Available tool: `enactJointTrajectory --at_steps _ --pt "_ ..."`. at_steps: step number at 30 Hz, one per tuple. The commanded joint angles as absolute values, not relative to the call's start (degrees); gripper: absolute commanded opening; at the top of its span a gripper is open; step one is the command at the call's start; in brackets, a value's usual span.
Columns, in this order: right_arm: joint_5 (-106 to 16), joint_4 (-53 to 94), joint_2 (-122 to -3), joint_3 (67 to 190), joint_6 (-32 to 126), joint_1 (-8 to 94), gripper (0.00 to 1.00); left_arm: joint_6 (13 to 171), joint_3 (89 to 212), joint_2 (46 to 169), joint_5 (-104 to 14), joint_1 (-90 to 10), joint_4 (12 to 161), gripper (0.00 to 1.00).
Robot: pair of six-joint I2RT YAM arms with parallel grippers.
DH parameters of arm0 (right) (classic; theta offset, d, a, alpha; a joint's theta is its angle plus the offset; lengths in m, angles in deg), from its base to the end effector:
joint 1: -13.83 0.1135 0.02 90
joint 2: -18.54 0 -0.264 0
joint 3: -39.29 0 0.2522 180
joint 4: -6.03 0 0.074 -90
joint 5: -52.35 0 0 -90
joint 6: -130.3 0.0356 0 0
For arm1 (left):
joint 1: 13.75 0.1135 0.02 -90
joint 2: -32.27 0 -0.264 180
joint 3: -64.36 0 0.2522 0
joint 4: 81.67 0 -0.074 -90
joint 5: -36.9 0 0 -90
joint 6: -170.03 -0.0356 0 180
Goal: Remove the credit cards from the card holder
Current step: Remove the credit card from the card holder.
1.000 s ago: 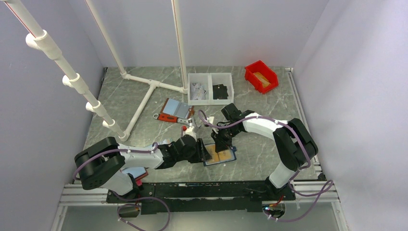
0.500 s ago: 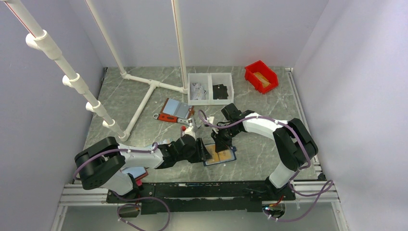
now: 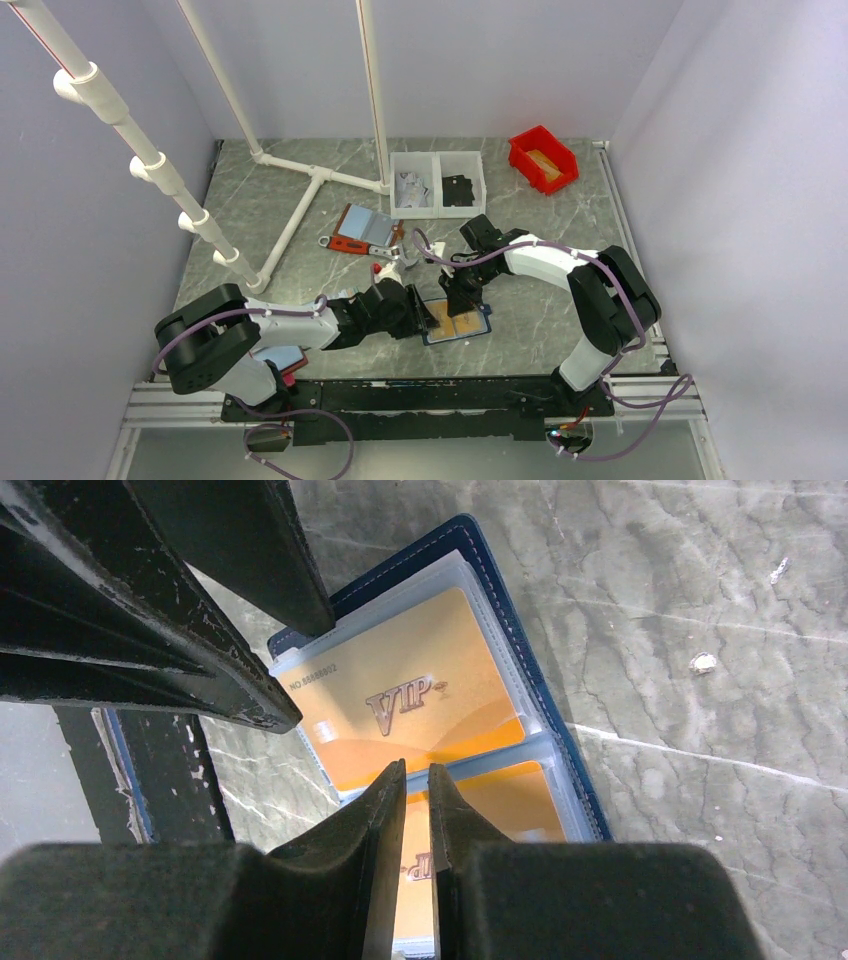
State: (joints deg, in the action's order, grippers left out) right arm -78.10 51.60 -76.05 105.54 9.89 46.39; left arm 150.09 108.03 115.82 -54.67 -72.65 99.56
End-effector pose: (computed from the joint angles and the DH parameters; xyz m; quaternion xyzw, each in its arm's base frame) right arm 0.2329 0.1761 0.1598 -0.5265 0.7671 0.3447 0.1249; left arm 0.1400 -0.2302 0.1457 -0.0935 0.8963 -0.3856 0.1978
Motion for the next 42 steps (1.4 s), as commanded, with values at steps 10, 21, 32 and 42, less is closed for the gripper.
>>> enactJointTrajectory --at_steps 10,21,32,42 --pt "-77.91 51.25 -76.30 107.45 9.75 46.46 0.17 151.43 108.67 118.24 -53.63 -71.94 102.81 0.46" --pt "-77.91 51.34 -76.33 107.45 9.80 46.50 0.17 150.18 108.48 118.63 -53.63 -71.56 106.19 0.37" --pt "-78.78 52.18 -75.94 108.18 9.59 46.23 0.17 148.03 108.94 123.31 -51.70 -69.27 109.08 0.00" --pt "-88.79 55.73 -74.36 110.20 8.61 42.39 0.25 135.40 94.65 123.69 -51.41 -68.69 146.25 0.00"
